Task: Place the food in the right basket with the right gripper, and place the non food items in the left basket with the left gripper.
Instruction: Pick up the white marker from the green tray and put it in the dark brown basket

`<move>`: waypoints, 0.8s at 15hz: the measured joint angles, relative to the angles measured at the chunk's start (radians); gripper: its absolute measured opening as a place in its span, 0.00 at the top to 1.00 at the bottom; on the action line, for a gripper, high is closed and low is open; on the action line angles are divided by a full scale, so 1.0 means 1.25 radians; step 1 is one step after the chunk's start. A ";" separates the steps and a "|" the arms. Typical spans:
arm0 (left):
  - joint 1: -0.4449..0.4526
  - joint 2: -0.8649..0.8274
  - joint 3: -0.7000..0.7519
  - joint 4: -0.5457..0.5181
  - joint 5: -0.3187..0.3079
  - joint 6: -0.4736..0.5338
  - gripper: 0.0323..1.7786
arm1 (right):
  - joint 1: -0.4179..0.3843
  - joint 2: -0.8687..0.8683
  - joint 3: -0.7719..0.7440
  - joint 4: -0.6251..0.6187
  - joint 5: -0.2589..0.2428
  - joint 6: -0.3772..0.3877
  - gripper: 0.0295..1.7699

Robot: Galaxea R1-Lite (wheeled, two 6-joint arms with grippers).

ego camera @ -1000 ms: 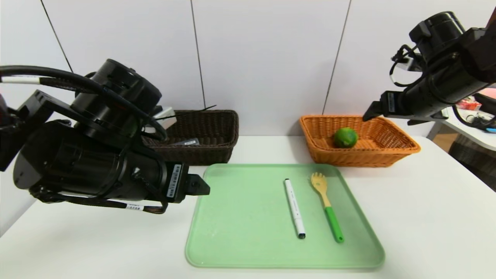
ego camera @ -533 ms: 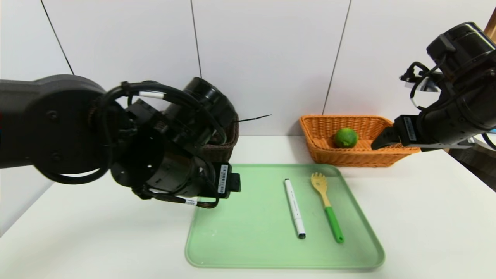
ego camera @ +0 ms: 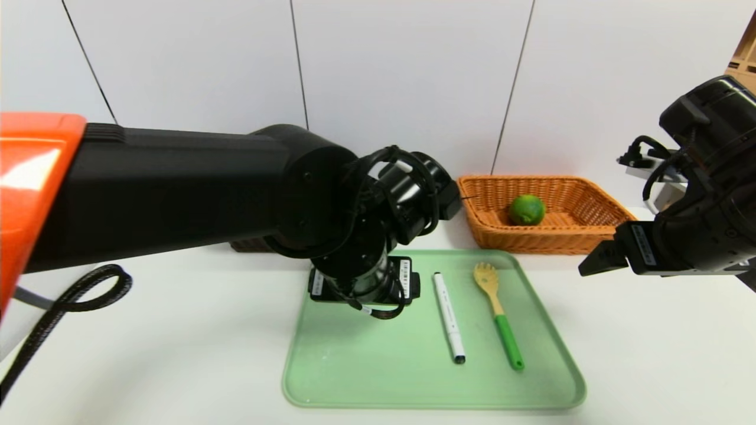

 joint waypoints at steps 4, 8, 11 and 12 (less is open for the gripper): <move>-0.046 0.085 -0.098 0.055 0.020 -0.024 0.05 | 0.003 -0.002 0.012 -0.002 0.000 0.004 0.04; -0.081 0.122 -0.107 0.023 0.022 -0.011 0.05 | 0.003 -0.002 0.030 -0.003 -0.001 0.013 0.04; -0.092 0.129 -0.111 0.007 0.048 0.000 0.05 | 0.003 -0.005 0.039 -0.003 -0.001 0.025 0.04; -0.093 0.132 -0.112 0.002 0.067 0.000 0.05 | 0.004 -0.006 0.040 -0.003 -0.001 0.027 0.04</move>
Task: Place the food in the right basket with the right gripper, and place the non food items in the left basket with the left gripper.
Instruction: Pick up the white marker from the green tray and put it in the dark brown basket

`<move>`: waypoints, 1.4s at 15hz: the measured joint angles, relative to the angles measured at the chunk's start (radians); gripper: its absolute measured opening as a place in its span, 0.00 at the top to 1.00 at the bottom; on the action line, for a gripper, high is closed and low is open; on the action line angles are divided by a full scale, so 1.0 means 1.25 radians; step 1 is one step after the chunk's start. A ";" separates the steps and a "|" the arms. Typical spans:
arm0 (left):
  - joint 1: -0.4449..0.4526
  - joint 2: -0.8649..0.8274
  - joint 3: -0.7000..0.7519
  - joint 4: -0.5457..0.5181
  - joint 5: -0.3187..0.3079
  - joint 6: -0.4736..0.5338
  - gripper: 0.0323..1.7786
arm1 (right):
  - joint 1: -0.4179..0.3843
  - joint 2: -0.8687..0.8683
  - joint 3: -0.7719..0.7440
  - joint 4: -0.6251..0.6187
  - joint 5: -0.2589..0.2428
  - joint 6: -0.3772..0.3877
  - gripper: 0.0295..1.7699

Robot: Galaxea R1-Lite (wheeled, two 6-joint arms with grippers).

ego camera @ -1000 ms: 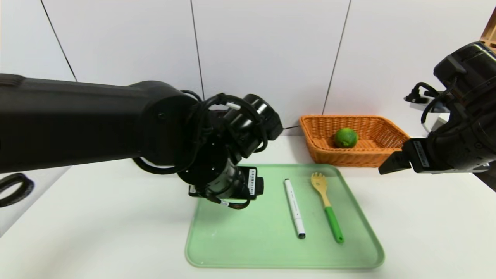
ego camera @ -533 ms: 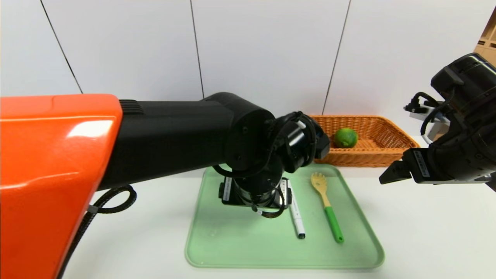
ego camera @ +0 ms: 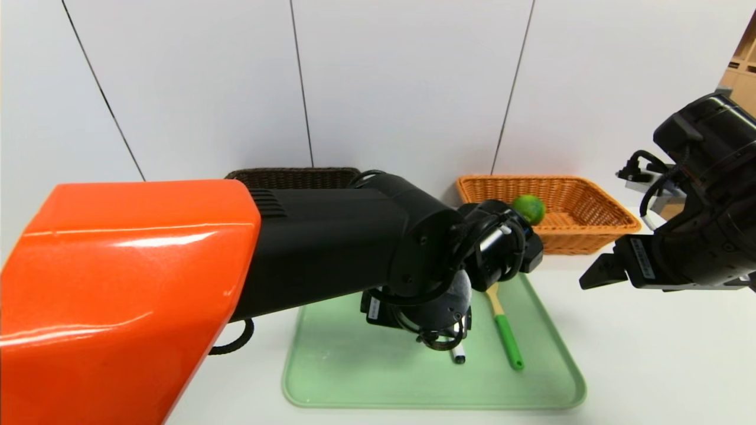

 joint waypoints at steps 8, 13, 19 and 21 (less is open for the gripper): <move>-0.032 0.017 -0.001 -0.164 0.023 0.107 0.05 | 0.002 -0.011 0.015 0.000 -0.002 0.002 0.04; -0.036 0.045 -0.001 -0.186 0.022 0.116 0.48 | 0.002 -0.014 0.017 0.000 -0.004 0.002 0.04; -0.034 0.061 -0.001 -0.189 0.020 0.121 0.99 | 0.003 -0.017 0.017 0.000 -0.002 0.003 0.04; -0.035 0.062 -0.001 -0.183 0.020 0.124 0.99 | 0.003 -0.022 0.022 0.001 -0.001 0.003 0.04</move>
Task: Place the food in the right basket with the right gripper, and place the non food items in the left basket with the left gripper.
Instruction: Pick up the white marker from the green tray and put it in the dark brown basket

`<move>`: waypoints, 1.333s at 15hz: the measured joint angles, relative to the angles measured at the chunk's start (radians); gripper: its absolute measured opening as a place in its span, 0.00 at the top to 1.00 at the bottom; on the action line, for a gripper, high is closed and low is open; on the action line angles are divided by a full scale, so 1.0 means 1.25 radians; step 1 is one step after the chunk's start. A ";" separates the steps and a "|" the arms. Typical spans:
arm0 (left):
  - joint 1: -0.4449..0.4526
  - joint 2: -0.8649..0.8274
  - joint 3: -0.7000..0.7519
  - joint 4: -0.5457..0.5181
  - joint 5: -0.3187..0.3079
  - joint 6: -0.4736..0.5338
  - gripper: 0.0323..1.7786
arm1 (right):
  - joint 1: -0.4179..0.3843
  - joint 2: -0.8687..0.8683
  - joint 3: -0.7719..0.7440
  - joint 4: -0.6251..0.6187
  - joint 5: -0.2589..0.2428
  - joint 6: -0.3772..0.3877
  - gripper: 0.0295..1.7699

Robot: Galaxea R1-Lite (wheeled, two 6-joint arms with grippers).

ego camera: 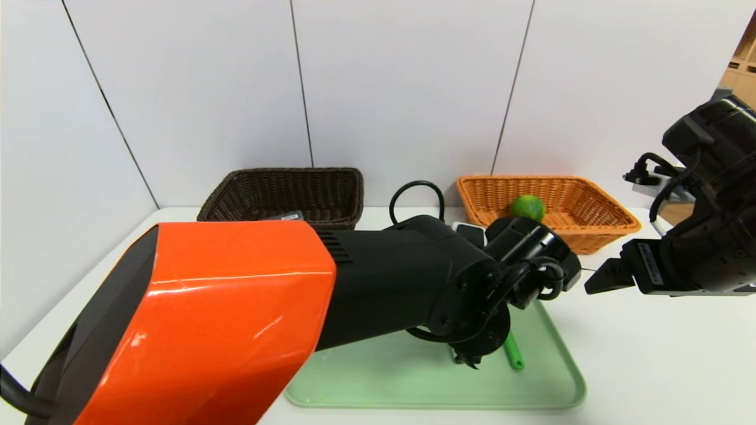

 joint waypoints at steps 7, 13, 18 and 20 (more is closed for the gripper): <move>0.002 -0.001 0.000 0.030 -0.010 0.009 0.99 | 0.000 -0.005 0.006 -0.001 0.001 0.000 0.04; 0.002 -0.002 0.000 0.023 -0.010 0.016 0.54 | 0.000 -0.009 0.006 -0.001 0.000 0.000 0.04; 0.003 0.001 -0.001 0.009 -0.010 0.009 0.30 | 0.000 -0.011 0.007 -0.001 0.000 0.000 0.04; 0.004 0.006 -0.001 0.005 -0.010 0.007 0.24 | 0.001 -0.013 0.011 -0.001 0.000 0.000 0.04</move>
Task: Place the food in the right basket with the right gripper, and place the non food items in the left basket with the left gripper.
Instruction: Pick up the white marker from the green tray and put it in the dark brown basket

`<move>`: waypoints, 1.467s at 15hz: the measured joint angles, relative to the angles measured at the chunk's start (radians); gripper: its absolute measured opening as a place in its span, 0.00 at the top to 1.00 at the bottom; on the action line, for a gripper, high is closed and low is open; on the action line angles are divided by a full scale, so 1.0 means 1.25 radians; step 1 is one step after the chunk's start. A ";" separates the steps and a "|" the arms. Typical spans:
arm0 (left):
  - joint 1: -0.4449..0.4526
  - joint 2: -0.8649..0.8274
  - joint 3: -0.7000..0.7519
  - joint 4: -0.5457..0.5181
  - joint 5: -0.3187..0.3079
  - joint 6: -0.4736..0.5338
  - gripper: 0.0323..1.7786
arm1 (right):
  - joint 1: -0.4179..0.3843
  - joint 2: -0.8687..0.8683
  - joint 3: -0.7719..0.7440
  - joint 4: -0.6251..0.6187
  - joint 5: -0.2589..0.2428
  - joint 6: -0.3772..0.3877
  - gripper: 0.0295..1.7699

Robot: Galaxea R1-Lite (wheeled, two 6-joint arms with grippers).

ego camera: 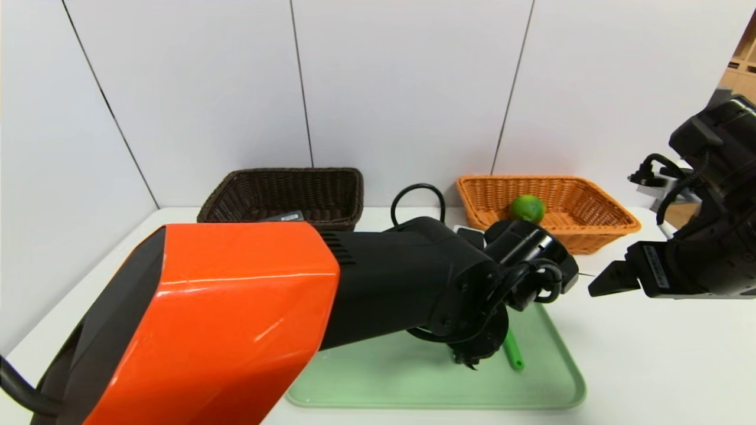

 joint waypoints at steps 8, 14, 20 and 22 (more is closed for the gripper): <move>0.012 0.015 0.000 -0.008 0.000 -0.008 0.12 | 0.015 -0.003 0.009 0.000 -0.002 0.013 0.04; 0.024 0.018 0.000 -0.001 0.000 -0.016 0.08 | 0.021 -0.007 0.004 0.000 -0.006 0.012 0.04; 0.034 0.019 0.000 0.001 0.000 -0.037 0.06 | 0.032 -0.006 -0.003 0.000 -0.006 0.010 0.04; 0.036 0.022 0.000 0.002 -0.001 -0.045 0.06 | 0.036 -0.006 -0.004 0.000 -0.006 0.011 0.04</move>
